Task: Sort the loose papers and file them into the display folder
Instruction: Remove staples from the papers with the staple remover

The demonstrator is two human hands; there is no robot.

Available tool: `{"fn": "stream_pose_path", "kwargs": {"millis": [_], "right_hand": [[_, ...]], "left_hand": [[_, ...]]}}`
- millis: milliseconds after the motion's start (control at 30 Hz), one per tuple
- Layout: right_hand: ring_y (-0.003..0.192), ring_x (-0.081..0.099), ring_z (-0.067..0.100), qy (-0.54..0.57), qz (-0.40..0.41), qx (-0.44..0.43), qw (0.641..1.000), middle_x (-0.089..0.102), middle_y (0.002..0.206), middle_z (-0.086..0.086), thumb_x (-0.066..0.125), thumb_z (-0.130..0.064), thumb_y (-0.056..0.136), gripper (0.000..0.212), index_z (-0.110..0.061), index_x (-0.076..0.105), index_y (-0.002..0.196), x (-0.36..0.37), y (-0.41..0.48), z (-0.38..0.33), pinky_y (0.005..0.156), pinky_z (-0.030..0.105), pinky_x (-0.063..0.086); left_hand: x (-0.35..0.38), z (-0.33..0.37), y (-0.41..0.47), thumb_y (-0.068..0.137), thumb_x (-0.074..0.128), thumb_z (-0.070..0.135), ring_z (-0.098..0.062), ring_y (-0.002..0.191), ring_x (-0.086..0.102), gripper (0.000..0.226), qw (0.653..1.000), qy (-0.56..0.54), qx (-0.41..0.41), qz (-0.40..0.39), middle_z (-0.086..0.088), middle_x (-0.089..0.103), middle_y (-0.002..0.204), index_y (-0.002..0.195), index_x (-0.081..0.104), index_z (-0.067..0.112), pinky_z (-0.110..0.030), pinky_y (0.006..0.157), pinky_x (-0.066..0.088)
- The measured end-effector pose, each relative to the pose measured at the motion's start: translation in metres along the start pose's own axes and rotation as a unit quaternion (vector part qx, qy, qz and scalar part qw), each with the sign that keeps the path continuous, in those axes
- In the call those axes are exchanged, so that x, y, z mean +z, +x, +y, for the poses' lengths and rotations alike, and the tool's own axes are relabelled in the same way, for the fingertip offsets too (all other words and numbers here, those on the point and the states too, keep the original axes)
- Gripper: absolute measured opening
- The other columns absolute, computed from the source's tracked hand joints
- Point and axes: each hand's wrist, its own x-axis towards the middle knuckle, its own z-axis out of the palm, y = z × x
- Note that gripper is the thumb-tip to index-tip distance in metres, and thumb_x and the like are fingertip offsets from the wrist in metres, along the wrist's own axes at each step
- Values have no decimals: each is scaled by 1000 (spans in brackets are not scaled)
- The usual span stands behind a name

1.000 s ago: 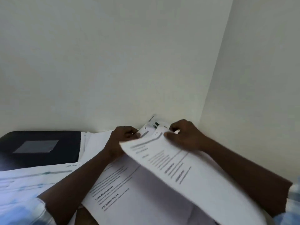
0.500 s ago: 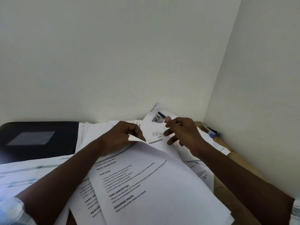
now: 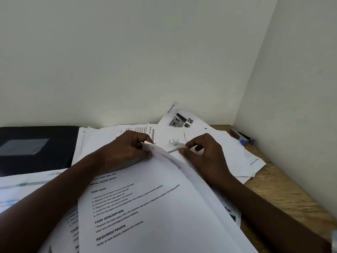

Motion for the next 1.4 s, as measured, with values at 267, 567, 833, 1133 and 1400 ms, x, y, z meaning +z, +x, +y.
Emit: {"fn": "stream_pose_path", "kwargs": {"millis": [267, 567, 833, 1133, 1400], "right_hand": [[77, 61, 12, 198, -91, -73, 973, 69, 86, 7, 67, -35, 98, 31, -11, 75, 80, -12, -12, -26, 69, 28, 43], [76, 63, 2, -22, -50, 56, 997, 71, 83, -16, 73, -57, 86, 23, -34, 72, 88, -16, 0, -2, 75, 31, 52], [67, 62, 6, 172, -48, 80, 981, 71, 75, -4, 93, -24, 73, 37, -30, 72, 103, -12, -4, -8, 68, 20, 48], [102, 58, 1, 7, 43, -93, 995, 69, 100, -19, 82, -30, 86, 11, -30, 71, 89, -9, -6, -9, 77, 24, 44], [100, 71, 20, 283, -205, -19, 937, 79, 96, 4, 47, -55, 100, 59, -11, 81, 83, -22, -11, -25, 88, 34, 48]], "left_hand": [[5, 2, -1, 70, 90, 11, -6, 112, 69, 23, 995, 48, 88, 24, 8, 76, 115, 71, 71, 25, -27, 97, 51], [8, 3, 1, 76, 79, -1, -33, 83, 65, 46, 994, 40, 103, 7, -12, 70, 90, 107, 61, 29, -33, 75, 50], [-2, -30, 29, 67, 84, -9, -23, 95, 71, 48, 985, 121, 112, -59, 9, 74, 93, 83, 76, 36, -38, 85, 57], [-15, -63, 54, 62, 75, 24, 10, 133, 48, 29, 988, 109, 55, -91, 34, 54, 137, 75, 78, 50, -44, 111, 44], [-6, -44, 28, 74, 72, -15, -31, 105, 70, 28, 992, 30, 113, -37, -10, 76, 108, 90, 74, 8, -52, 98, 54]]}}
